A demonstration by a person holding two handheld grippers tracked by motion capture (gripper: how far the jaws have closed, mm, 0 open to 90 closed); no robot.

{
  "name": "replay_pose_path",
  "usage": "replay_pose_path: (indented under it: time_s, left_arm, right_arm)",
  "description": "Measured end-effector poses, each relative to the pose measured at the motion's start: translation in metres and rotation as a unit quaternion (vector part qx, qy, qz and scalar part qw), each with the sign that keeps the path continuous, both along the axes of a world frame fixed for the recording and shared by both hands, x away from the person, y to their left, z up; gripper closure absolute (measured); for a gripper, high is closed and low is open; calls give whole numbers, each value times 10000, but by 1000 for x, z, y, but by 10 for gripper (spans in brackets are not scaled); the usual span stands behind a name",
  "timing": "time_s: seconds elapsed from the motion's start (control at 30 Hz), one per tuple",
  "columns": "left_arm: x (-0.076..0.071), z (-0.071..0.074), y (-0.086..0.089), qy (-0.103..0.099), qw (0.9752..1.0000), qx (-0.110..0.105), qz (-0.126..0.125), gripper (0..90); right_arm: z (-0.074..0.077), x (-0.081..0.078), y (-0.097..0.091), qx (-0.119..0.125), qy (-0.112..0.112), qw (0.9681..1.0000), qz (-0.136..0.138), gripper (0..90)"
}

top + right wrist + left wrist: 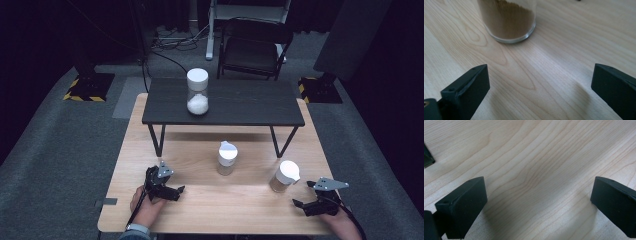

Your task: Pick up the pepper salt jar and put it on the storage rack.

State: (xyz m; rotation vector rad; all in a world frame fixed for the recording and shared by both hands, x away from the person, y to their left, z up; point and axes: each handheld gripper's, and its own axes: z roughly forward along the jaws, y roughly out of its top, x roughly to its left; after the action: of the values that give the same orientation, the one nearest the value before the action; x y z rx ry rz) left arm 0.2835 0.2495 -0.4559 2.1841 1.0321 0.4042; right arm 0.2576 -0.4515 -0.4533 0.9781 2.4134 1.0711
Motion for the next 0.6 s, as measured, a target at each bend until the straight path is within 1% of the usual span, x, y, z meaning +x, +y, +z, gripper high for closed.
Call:
replay_pose_path:
  time_s: [0.17, 0.37, 0.47, 0.6]
  left_arm:
    - [0, 0, 0, 0, 10000, 1, -1, 5]
    - [0, 0, 0, -1, 10000, 1, 0, 5]
    - [-1, 0, 1, -13, 10000, -4, 0, 5]
    - [-2, 0, 3, -12, 10000, -3, 15, 5]
  right_arm:
    - [6, -12, -10, 200, -191, 9996, -47, 17]
    - [15, -28, -21, 421, -486, 9978, -137, 17]
    - [20, -33, -24, 467, -587, 9971, -131, 17]
    - [30, -36, -25, 425, -669, 9968, -141, 17]
